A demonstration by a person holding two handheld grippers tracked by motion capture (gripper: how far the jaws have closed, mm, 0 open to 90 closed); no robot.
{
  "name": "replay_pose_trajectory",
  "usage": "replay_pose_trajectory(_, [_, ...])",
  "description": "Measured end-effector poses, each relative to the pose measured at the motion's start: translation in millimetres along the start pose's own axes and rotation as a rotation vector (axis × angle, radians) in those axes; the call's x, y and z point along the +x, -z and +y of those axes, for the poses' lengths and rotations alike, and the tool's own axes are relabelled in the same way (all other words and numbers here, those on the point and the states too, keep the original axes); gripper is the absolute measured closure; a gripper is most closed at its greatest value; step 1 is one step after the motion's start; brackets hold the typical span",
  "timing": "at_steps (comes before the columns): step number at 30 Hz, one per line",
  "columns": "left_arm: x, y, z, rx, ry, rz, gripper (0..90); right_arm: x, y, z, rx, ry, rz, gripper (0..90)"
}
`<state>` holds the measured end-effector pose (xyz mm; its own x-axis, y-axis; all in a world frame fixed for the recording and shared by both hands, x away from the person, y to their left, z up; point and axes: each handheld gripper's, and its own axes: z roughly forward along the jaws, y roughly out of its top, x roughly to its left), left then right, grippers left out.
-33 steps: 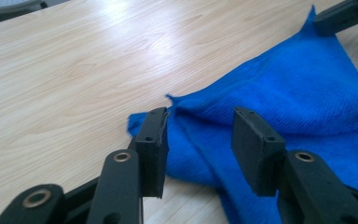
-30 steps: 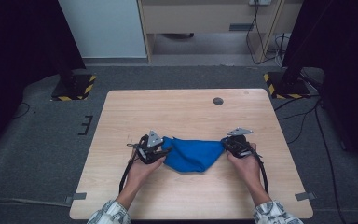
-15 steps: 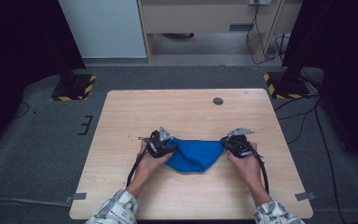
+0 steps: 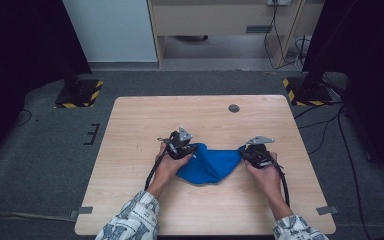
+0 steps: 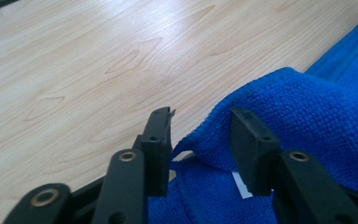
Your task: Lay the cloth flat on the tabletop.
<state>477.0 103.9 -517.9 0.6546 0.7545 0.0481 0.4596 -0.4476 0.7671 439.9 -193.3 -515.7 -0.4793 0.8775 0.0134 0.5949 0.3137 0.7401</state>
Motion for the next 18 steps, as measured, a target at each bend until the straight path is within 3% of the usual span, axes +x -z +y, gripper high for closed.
replay_pose_trajectory(4, [4.7,4.7,3.1,-0.025,0.025,-0.006,65.9,-2.0,1.3,0.1,0.002,-0.004,-0.004,87.9])
replay_pose_trajectory(10, [5.8,12.5,3.5,-0.021,0.014,-0.005,66.4,-6.6,-0.9,-1.4,0.022,-0.015,-0.013,88.2])
replay_pose_trajectory(18, [6.4,11.5,-5.2,-0.012,0.017,-0.058,62.3,-9.7,-5.0,-4.9,0.043,-0.025,-0.01,87.9])
